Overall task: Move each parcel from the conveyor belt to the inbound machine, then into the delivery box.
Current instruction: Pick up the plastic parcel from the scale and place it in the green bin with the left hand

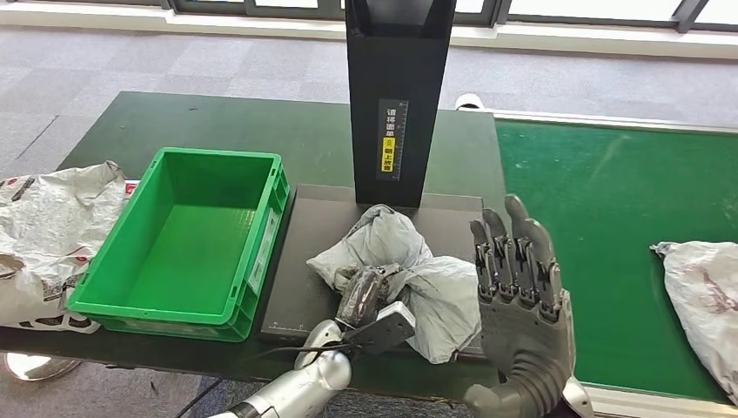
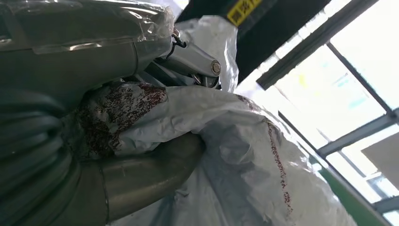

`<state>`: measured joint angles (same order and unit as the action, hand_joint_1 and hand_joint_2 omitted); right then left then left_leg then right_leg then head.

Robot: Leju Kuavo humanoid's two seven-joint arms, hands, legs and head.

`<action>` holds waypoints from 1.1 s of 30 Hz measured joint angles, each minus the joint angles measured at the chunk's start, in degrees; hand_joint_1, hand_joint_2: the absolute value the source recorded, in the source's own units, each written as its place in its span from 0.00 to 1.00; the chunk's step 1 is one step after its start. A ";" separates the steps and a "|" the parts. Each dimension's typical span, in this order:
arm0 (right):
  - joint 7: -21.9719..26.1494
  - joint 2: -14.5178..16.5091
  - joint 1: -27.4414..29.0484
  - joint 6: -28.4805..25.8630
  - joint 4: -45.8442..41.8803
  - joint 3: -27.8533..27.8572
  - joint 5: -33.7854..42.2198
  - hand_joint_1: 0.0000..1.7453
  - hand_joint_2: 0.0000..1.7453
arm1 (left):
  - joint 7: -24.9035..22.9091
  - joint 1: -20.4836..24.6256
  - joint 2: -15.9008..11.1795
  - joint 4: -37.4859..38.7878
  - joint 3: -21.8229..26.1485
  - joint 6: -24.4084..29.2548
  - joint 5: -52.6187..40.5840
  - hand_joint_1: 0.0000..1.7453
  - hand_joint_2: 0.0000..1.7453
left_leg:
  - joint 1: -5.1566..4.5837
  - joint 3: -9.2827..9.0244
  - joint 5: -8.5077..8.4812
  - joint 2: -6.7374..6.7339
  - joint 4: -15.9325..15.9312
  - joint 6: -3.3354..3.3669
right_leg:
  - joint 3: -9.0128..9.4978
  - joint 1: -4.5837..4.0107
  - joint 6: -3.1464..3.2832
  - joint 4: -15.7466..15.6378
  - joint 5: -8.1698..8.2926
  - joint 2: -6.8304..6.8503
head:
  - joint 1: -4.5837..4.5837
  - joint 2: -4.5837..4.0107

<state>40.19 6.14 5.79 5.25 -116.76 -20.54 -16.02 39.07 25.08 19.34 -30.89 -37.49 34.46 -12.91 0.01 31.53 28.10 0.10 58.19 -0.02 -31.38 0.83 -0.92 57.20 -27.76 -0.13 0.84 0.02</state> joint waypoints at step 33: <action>-0.02 -3.40 -0.08 -19.08 -0.63 2.12 3.56 0.00 1.00 | 0.95 -33.91 -10.40 -79.03 19.71 4.56 -14.53 1.00 1.00 | 0.03 0.14 0.03 -0.06 -0.03 -0.03 | -0.17 -0.02 0.04 -0.01 -0.05 -0.02 | -0.01 0.00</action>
<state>40.17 2.74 5.72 -13.84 -117.39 -18.42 -12.46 40.02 -8.83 8.94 -109.91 -17.77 39.03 -27.44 0.04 31.67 28.12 0.04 58.17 -0.05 -31.54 0.81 -0.88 57.19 -27.81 -0.15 0.83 0.02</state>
